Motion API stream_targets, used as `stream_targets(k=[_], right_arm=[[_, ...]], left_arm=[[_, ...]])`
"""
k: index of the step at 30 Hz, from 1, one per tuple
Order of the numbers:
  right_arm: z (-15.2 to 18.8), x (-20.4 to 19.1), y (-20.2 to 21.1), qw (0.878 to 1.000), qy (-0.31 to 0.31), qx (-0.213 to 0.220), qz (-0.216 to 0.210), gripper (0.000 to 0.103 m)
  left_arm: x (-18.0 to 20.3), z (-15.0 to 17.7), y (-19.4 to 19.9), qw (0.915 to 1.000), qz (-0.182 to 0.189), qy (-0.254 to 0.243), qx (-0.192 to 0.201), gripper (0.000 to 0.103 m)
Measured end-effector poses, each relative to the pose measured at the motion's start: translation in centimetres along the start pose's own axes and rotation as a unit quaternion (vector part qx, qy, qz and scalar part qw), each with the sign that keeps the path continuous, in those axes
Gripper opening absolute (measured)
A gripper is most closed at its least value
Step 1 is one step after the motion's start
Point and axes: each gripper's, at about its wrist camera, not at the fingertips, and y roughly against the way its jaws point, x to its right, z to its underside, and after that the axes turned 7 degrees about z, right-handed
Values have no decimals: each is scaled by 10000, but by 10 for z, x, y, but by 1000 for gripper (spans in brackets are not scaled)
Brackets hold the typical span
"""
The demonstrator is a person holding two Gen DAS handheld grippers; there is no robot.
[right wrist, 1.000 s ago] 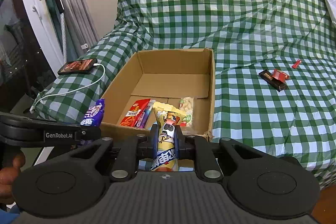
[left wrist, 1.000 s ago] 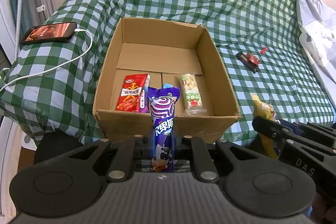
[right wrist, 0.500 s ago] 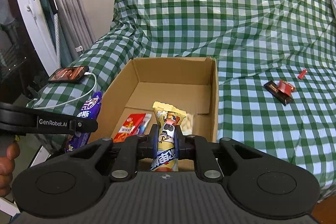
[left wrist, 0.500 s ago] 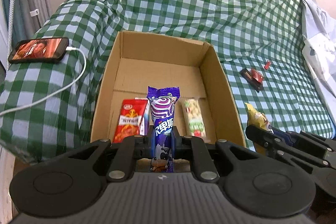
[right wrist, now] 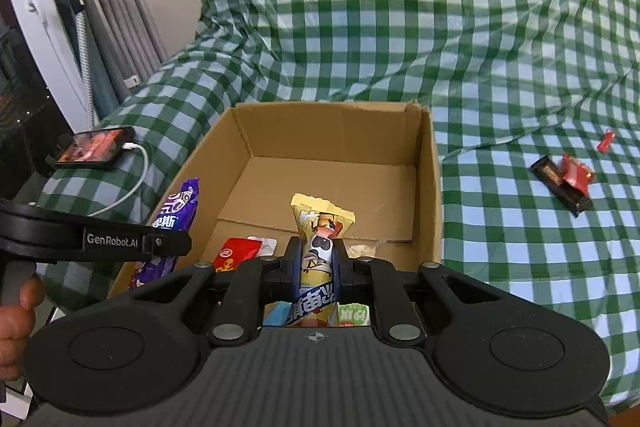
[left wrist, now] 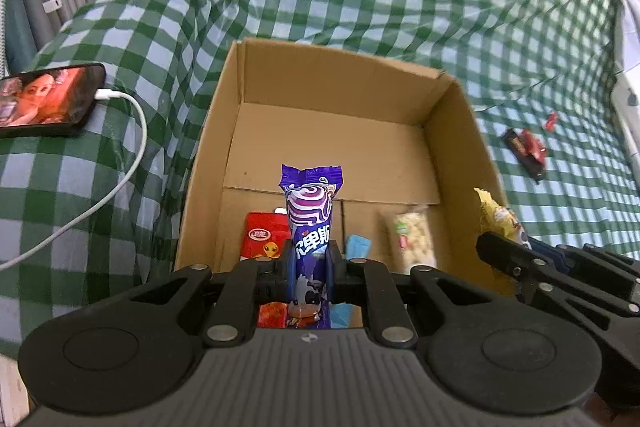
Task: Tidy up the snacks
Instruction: 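Carry both snacks over the box and open both tools to drop them inside, then lift both tools and move them back toward the remaining snacks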
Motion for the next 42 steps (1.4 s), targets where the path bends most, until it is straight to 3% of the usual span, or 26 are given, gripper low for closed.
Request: stream_targets(k=[8,10,11,12,13,14,15,16,19,32,42], right_arm=[[-4,1,-44,9996,-32,-276,8,16],[-7,4,-51,9995,-71,-317,-27,18],[-8,5,-54,9994,-100,-310,-66,19],[-9,5,-55,9995,-135,-288,-72,21],[-11,6,-55,9995,-173,-270,-76,37],[-13,6,-56,9994,-212,-262,-76,46],[-14,6,-55,9994,-269,-198,-36,64],[-16,7,-55,9994,-312,-147,34,73],[-17,7,-48,9994,-341,-75,82,79],[23,-6,26,9992,-318,-216,-70,92],[56,-4,90,9994,-333,89,6,95]], left_arm=[[-13,-8,-41,9995,-123,7,-278,15],[-15,-10,-43,9996,-187,-16,-229,21],[-15,-11,-42,9997,-193,-7,-178,43],[-16,-12,-40,9997,-207,12,-113,79],[-17,-13,-36,9996,-281,77,-9,96],[-18,-13,-33,9990,-387,166,133,103],[-20,-11,-27,9982,-469,258,279,103],[-21,-11,-24,9979,-482,296,301,103],[-24,-7,-19,9984,-404,388,86,103],[-1,59,49,9984,-485,211,181,103],[18,101,99,9971,-549,12,533,103]])
